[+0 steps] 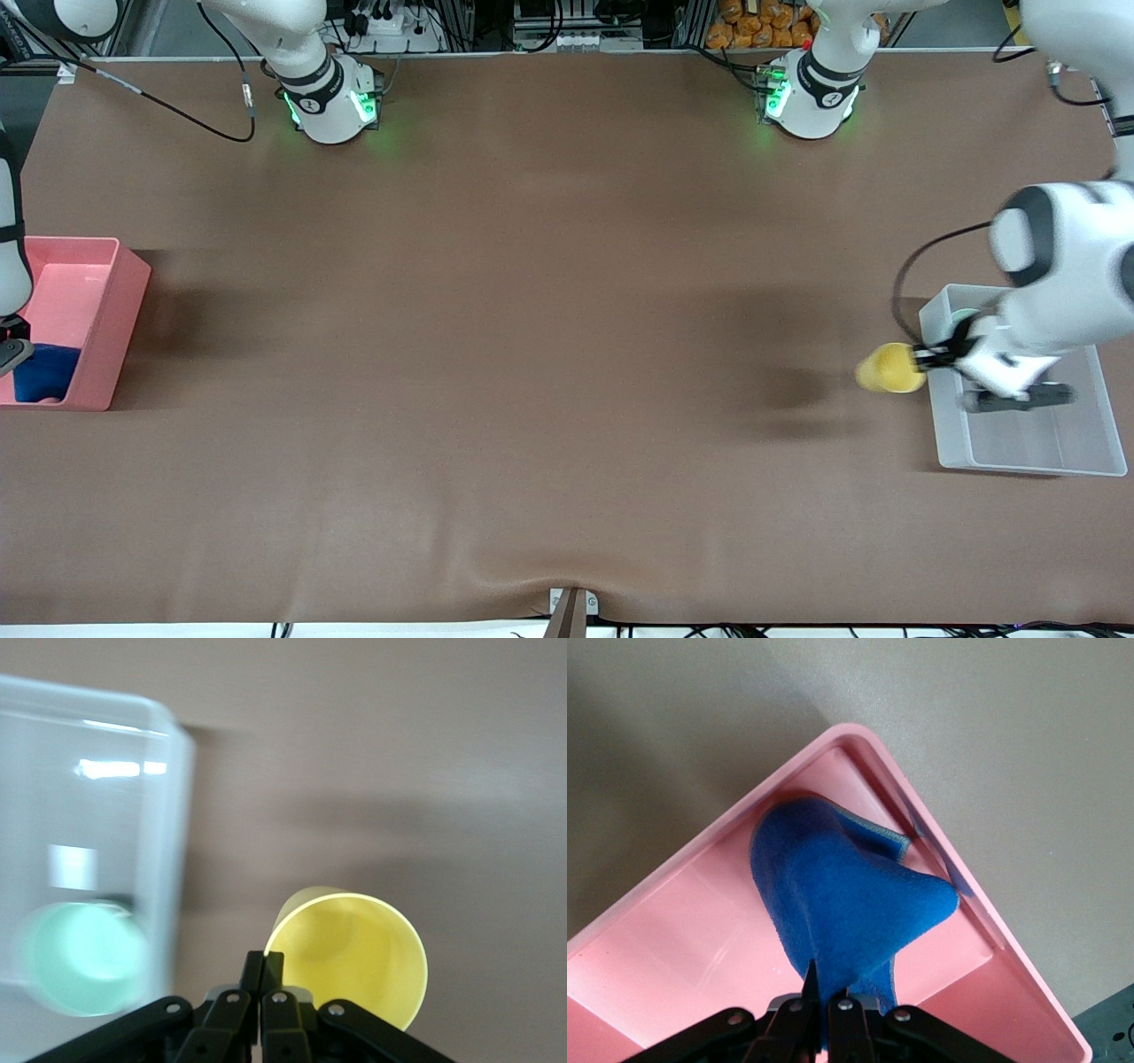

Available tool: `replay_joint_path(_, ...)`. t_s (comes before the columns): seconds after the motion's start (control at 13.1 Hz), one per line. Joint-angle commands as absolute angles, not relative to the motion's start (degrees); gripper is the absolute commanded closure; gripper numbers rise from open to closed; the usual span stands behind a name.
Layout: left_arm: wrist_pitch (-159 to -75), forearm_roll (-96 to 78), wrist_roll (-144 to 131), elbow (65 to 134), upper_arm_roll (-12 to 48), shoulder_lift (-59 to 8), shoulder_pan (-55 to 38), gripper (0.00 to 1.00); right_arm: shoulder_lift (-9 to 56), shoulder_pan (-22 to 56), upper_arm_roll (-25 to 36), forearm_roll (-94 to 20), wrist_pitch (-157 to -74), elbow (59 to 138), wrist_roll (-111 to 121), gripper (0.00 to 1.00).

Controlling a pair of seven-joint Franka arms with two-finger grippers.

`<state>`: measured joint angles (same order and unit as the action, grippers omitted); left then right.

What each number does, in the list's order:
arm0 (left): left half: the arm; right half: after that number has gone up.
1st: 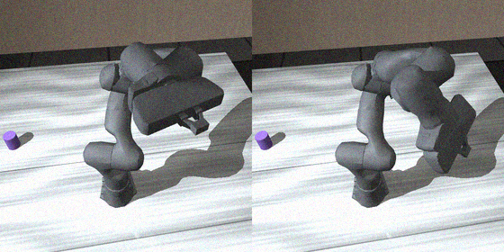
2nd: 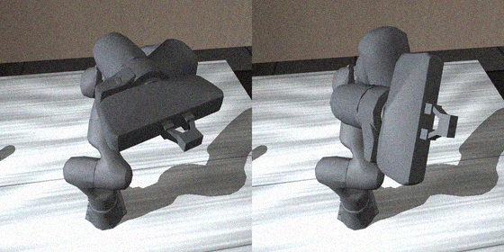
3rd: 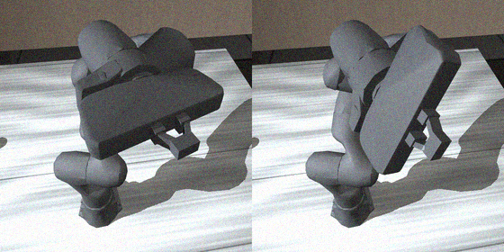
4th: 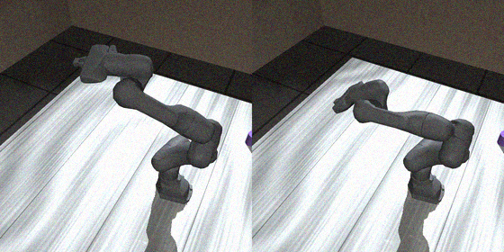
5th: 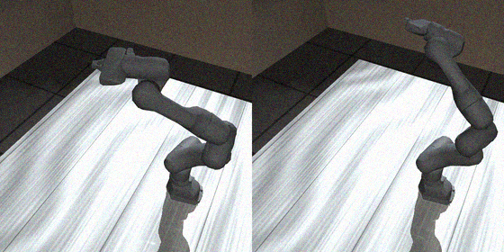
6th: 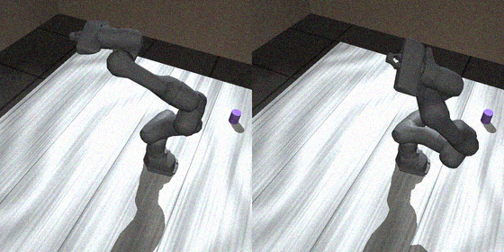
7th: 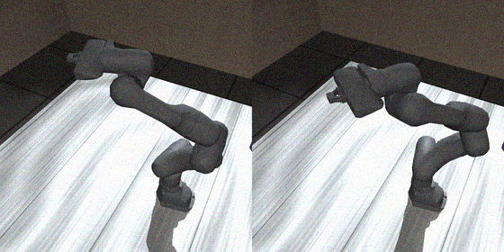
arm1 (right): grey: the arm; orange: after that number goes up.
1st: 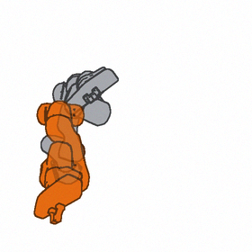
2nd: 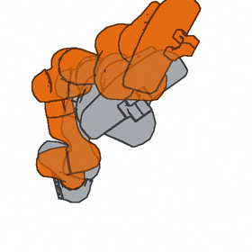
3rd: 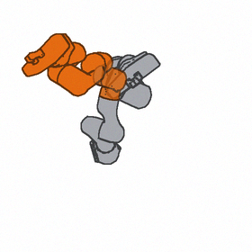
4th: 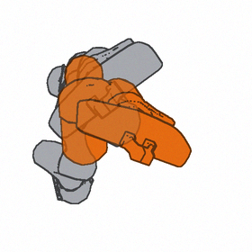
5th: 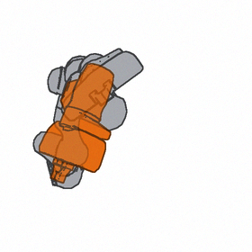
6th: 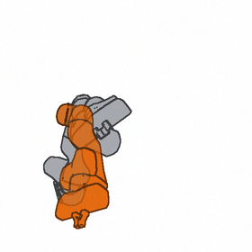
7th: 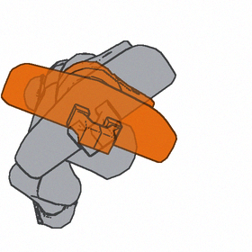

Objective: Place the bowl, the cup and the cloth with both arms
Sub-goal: 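Grasp the yellow cup with the left gripper and lift it toward the clear bin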

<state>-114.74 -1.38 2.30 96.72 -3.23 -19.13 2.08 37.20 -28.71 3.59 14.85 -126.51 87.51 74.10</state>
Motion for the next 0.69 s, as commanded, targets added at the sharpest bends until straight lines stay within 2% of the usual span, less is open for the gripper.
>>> replay_joint_path(0.0, -108.6, -1.8, 12.2, 86.0, -10.1, -24.2, 2.4, 1.0, 38.7, -28.9, 3.5, 14.8, -126.8, 86.3, 75.1, 1.0)
replay_joint_path(0.23, -108.6, -3.9, 23.4, 80.9, -18.3, -29.7, 2.6, 1.0, 40.3, -29.4, 3.4, 11.7, -127.5, 86.3, 75.2, 1.0)
replay_joint_path(0.38, -110.2, -4.0, 28.0, 78.6, -20.1, -32.9, 3.8, 1.0, 40.5, -29.4, 3.4, 11.4, -127.6, 86.3, 75.2, 1.0)
replay_joint_path(0.61, -117.6, -7.5, 31.0, 78.6, -20.3, -37.4, 5.4, 1.0, 41.1, -29.8, 3.4, 10.6, -127.7, 86.3, 75.2, 1.0)
